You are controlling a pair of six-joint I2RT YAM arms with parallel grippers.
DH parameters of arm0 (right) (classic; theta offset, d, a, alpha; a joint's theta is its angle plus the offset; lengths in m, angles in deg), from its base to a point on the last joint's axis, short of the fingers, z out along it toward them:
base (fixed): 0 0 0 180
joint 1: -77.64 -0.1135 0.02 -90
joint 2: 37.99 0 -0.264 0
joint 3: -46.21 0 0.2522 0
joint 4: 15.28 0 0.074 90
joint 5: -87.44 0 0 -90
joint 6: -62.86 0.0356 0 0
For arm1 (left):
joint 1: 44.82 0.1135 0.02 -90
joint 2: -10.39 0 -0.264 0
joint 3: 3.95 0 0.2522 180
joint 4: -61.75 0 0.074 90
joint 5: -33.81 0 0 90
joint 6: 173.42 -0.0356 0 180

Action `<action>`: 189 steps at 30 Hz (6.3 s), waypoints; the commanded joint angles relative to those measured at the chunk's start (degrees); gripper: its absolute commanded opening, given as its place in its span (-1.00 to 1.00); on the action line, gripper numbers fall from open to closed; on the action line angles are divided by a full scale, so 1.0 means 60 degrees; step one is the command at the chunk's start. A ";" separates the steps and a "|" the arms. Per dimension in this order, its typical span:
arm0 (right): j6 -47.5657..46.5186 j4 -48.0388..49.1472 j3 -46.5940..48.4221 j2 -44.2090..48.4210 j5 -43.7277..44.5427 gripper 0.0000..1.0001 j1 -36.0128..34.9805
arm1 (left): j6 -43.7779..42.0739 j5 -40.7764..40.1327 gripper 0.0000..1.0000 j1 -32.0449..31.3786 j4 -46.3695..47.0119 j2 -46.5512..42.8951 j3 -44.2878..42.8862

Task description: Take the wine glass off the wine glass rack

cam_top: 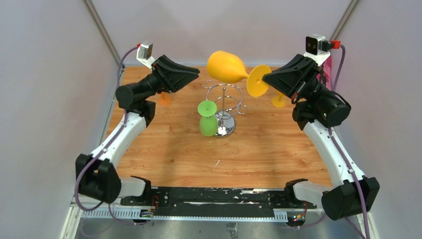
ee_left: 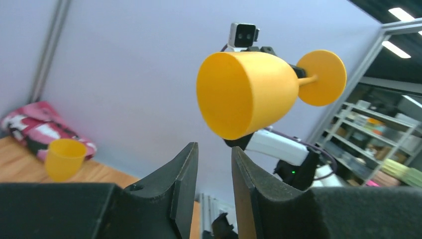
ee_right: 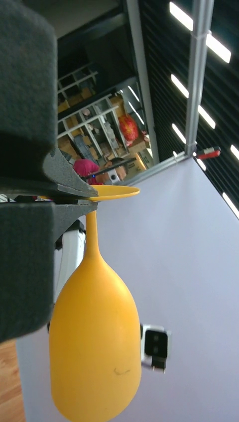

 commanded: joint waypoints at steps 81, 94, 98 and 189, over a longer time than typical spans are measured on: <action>-0.1351 0.2072 -0.1854 0.0027 0.0581 -1.00 -0.2535 | 0.1995 0.0848 -0.29 -0.0341 0.5265 -0.0119 0.0821; -0.2230 0.2079 -0.1412 -0.1050 0.0305 -1.00 -0.3907 | 0.2215 0.0776 -0.30 -0.0370 0.5276 -0.1113 0.1290; -0.2346 0.2082 -0.1755 -0.1131 0.0363 -1.00 -0.3833 | 0.2368 0.0690 -0.33 -0.0371 0.5275 -0.2044 0.1678; -1.0000 -1.2079 -0.1089 0.3518 0.1076 0.36 -0.0497 | -0.9614 -0.9529 -1.00 0.0635 -1.8379 0.3522 -0.4069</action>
